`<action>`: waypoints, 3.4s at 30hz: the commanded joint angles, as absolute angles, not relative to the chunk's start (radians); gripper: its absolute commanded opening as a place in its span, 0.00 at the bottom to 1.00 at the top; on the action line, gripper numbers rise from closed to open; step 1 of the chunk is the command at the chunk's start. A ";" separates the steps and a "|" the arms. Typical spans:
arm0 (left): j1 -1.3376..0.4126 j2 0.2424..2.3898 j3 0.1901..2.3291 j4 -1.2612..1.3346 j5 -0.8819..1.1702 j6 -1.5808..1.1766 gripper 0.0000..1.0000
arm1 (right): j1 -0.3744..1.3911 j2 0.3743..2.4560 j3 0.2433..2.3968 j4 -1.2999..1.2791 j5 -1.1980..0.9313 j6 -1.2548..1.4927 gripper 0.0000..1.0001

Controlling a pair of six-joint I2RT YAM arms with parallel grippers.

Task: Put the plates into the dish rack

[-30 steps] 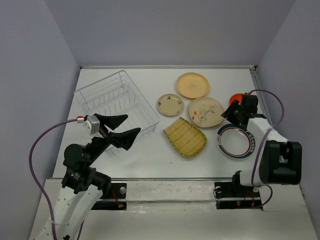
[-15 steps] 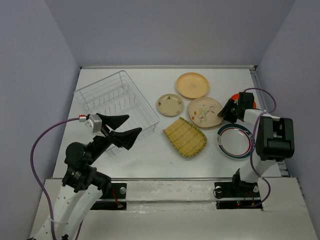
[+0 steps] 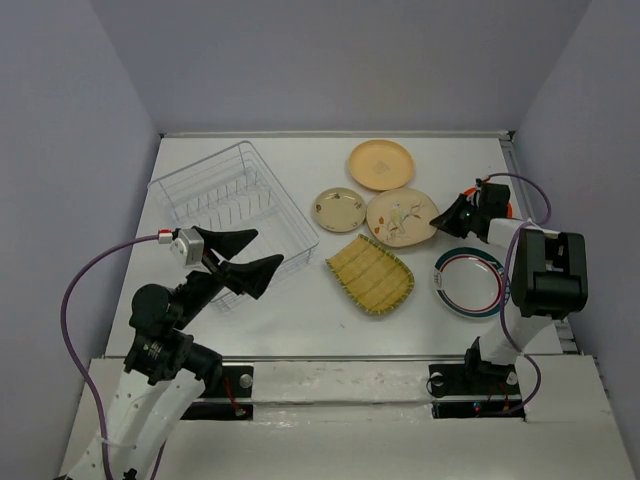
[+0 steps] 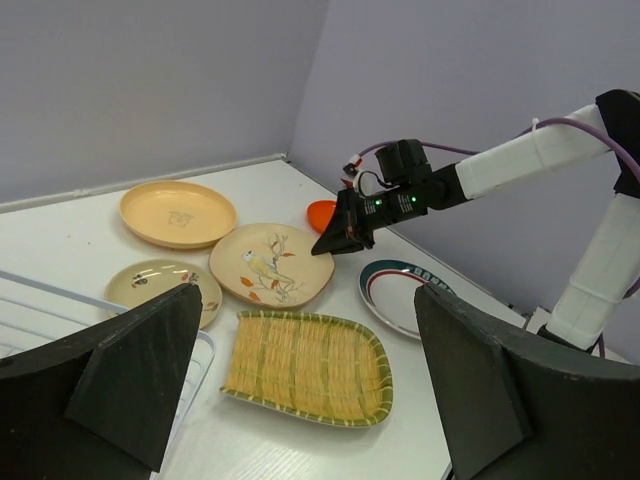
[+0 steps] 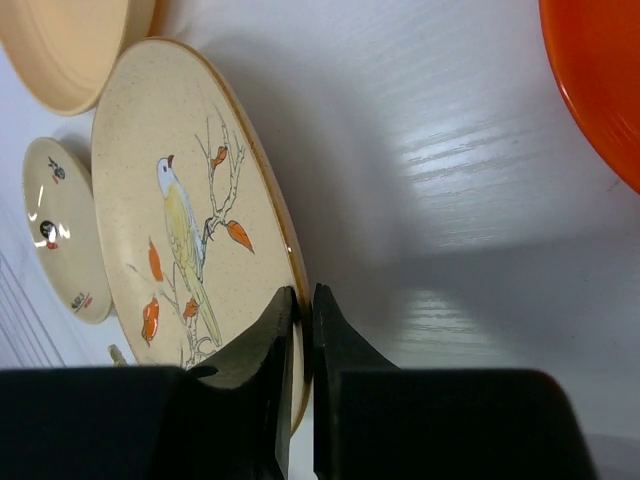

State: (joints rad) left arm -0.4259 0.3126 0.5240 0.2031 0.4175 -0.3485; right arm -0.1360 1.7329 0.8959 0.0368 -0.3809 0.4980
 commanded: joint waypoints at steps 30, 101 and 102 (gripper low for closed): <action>-0.402 0.304 0.603 0.138 0.188 -0.310 0.99 | 0.351 1.219 1.402 -0.236 0.122 0.400 0.07; -0.359 0.264 0.640 0.028 -0.137 -0.301 0.99 | 1.002 2.510 2.364 0.196 0.876 -0.290 0.43; -0.360 0.264 0.640 0.028 -0.135 -0.301 0.99 | 1.002 2.487 2.358 0.186 0.877 -0.279 0.45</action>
